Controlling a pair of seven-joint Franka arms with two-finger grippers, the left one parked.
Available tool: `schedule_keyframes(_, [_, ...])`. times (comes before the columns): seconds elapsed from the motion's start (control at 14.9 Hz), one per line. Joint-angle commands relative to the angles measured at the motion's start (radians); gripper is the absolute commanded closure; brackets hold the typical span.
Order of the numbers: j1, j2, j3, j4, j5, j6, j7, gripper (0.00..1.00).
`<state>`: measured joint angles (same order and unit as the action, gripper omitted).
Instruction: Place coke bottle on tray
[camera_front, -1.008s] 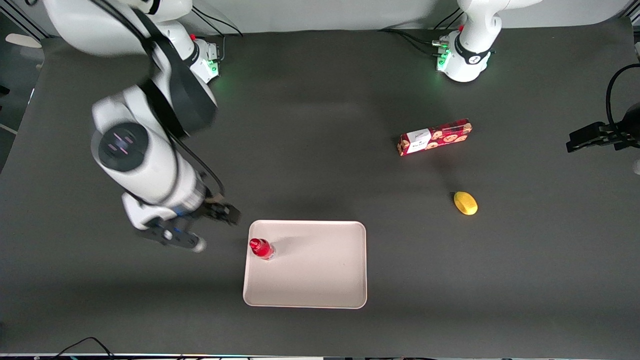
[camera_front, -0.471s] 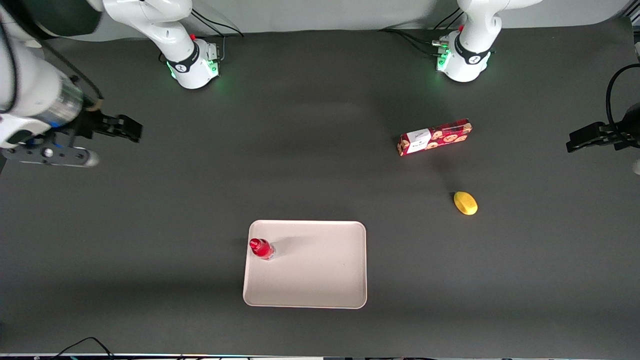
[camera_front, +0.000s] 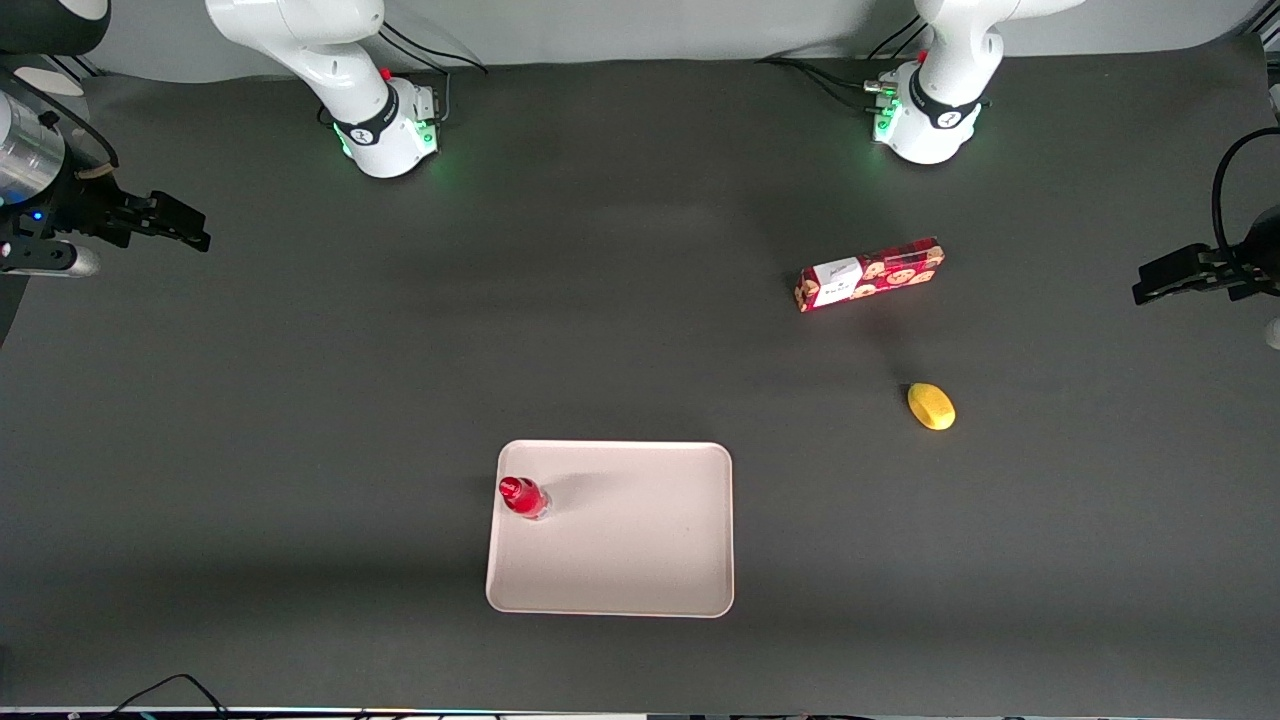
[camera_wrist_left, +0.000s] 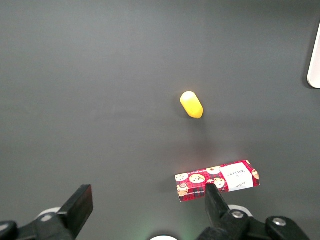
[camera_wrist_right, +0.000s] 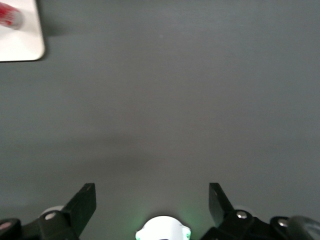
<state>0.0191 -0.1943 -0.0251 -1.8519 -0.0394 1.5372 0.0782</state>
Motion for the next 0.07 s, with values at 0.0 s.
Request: schedule_keyframes(0.0, [0.016,0.022,0.001,0.049,0.075,0.015,0.008,0.00])
